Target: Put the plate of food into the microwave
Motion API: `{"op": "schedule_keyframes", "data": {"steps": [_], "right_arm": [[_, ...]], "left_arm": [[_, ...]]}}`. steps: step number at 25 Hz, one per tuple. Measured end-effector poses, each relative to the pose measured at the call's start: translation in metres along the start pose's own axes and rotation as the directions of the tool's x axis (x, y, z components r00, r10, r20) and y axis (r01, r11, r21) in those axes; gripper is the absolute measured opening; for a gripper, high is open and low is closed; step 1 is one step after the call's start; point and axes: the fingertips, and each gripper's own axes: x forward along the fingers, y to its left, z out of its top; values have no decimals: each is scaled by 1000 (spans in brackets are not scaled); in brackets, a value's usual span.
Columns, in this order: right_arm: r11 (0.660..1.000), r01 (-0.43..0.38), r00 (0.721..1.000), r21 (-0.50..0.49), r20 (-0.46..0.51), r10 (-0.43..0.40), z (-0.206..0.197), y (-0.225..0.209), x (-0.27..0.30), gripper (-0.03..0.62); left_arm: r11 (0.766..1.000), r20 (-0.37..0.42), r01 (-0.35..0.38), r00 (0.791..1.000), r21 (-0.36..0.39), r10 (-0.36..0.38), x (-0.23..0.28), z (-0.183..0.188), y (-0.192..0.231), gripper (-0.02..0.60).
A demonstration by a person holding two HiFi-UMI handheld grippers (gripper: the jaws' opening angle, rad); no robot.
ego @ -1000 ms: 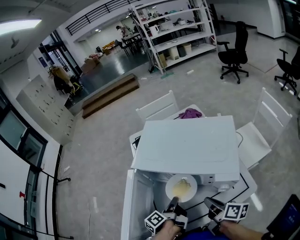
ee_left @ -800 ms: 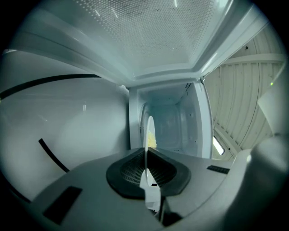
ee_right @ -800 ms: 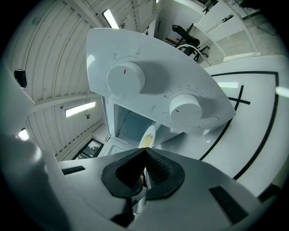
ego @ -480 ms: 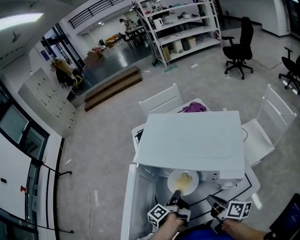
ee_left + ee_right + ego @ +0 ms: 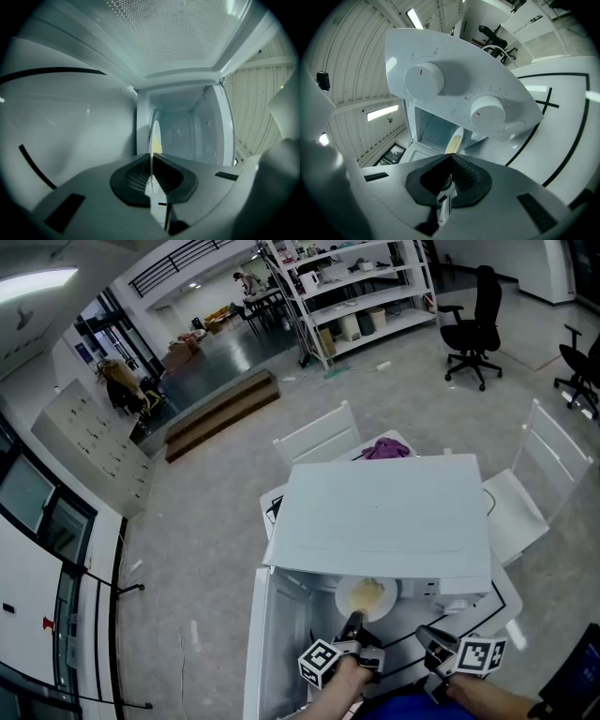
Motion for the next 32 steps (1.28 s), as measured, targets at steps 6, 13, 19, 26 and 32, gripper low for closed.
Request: {"op": "schedule_keyframes", "data": {"steps": [6,13,19,26,32], "right_arm": [[1000,0,1000,-6,1,0,0,0,-1,-2],[1000,8,1000,-1,17,-8,3,-2,-3,-2],[1000,15,1000,-6,19,-15,2,-3,-5,-2],[1000,14,1000,-10,20,-14,3,0,-4,-2],[1000,8,1000,-16,26,-8,5,-1,-3,-1]], "left_arm": [[1000,3,-7,1000,5,7,9,2,-1,17],[1000,7,-10,1000,0,10,22,4,-4,17],[1000,10,-10,1000,9,10,31,9,-6,17],[1000,12,-12,1000,22,11,36,14,-7,17],[998,-5,17,1000,54,-17,43,14,-9,18]]}}
